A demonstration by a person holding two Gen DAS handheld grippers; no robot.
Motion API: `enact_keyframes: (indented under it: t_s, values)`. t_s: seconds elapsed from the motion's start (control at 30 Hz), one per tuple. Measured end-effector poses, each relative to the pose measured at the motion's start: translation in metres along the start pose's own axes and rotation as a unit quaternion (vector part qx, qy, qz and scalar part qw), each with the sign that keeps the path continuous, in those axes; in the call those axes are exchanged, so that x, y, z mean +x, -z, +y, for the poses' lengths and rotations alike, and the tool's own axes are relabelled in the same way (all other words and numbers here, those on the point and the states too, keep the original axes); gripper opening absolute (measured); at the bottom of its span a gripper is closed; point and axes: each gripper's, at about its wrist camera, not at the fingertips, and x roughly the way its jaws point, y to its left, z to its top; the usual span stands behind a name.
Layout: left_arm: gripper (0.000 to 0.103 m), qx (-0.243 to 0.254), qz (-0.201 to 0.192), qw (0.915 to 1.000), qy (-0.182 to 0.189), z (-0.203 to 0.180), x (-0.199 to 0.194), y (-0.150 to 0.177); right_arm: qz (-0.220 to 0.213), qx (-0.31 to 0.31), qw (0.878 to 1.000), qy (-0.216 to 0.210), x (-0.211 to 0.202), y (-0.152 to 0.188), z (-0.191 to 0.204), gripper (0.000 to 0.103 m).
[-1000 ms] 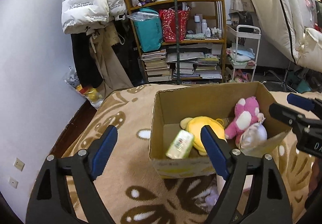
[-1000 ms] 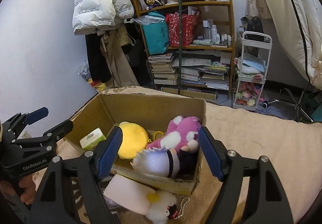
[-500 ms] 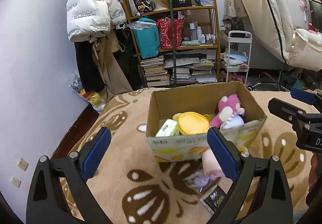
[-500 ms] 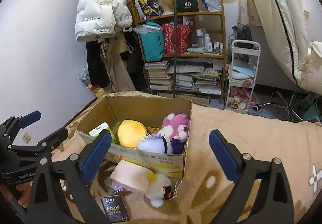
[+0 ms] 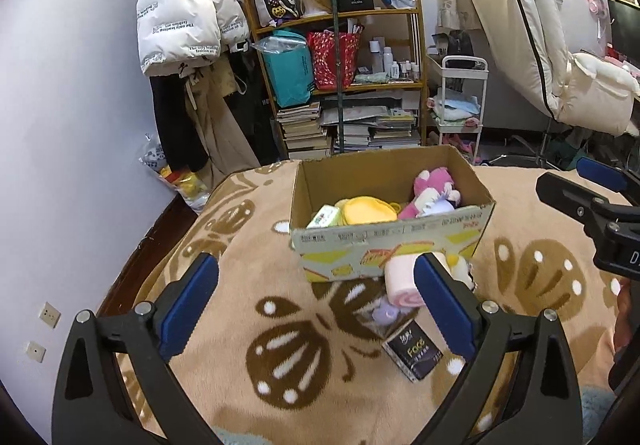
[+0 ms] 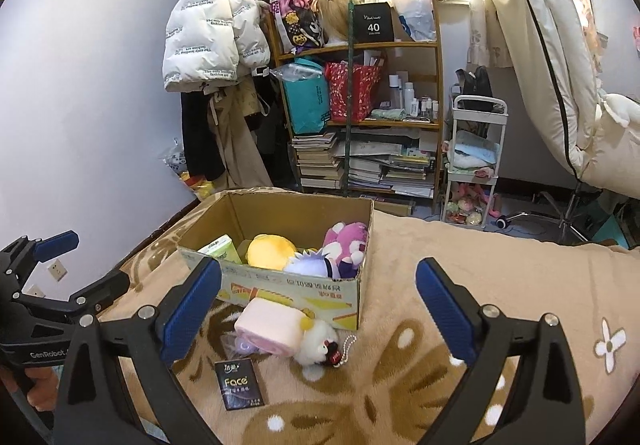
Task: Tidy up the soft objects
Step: 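Withdraw both tools from the box and lower them toward the remaining items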
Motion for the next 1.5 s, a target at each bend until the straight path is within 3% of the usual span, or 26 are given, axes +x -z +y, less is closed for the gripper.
enact_keyframes:
  t_s: [0.6, 1.5]
  values:
    - [0.097, 0.0, 0.034, 0.9991, 0.025, -0.009, 0.008, 0.02, 0.001, 0.016, 1.0, 0.012, -0.012, 0.018, -0.01, 0.102]
    - [0.097, -0.014, 0.109, 0.9923, 0.058, -0.016, 0.076, 0.029, 0.055, 0.028, 0.998, 0.023, 0.038, 0.037, -0.025, 0.102]
